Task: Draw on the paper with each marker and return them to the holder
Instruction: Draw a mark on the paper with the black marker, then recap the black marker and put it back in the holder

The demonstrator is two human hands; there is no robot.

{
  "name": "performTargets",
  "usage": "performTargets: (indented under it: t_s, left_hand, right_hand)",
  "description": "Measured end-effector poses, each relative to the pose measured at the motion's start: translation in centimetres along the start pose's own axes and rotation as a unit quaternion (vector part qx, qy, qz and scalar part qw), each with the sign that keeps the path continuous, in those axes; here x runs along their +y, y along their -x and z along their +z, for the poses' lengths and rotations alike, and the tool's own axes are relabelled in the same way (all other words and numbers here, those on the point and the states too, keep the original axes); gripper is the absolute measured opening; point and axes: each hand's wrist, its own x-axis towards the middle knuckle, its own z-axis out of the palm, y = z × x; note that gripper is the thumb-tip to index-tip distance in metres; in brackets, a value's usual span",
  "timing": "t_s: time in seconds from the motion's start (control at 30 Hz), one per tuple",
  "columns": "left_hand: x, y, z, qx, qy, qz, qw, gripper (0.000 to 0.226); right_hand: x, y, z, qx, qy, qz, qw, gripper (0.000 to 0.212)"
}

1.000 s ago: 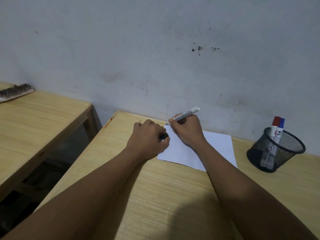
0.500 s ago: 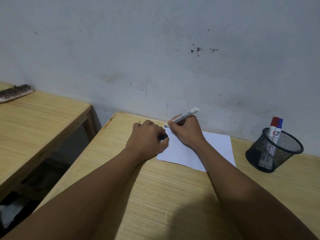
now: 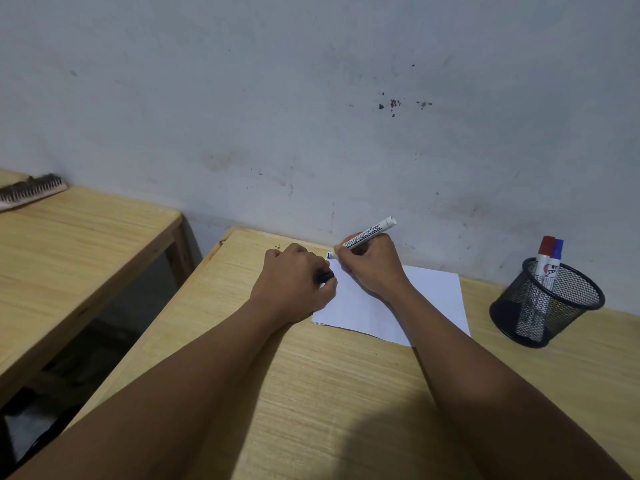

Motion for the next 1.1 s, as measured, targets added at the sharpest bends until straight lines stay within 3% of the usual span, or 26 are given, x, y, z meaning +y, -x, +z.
performTargets:
  t_s: [0.17,0.27,0.4,0.57,0.7,0.87,1.1]
  left_hand:
    - [0.0,-0.1,-0.1,-0.015,-0.008,-0.001,1.0,0.026]
    - [0.1,0.0,-0.3,-0.016,-0.015,-0.004,1.0,0.026]
    - [0.8,0.6,-1.0,-0.031,-0.006,0.008,0.999,0.021]
    - [2.7,1.2,-2.8,0.0,0.028,0.016,0.999,0.026]
    - [8.7,0.6,-6.2,0.021,0.12,0.053,0.991,0.017]
    - [16.9,0.4,-10.5,0.049,0.224,0.083,0.97,0.012]
    - [23.8,1.4,-13.3,0.086,0.264,0.125,0.952,0.018]
  right_hand:
    - [-0.9,-0.1,-0.5,0.026,-0.132,0.05,0.99,0.015]
    - [-2.6,0.4,-2.1,0.052,-0.181,0.034,0.982,0.021]
    - [-5.7,2.3,-5.4,0.061,-0.181,0.0,0.982,0.009]
    - [-8.1,6.3,-10.2,0.061,-0.157,-0.027,0.985,0.01]
    - [-10.4,10.4,-13.5,0.067,-0.132,-0.044,0.988,0.008]
    - [-13.4,14.8,-17.4,0.138,-0.133,-0.054,0.98,0.016]
    - [-16.7,19.7,-22.4,0.143,-0.114,-0.084,0.98,0.013]
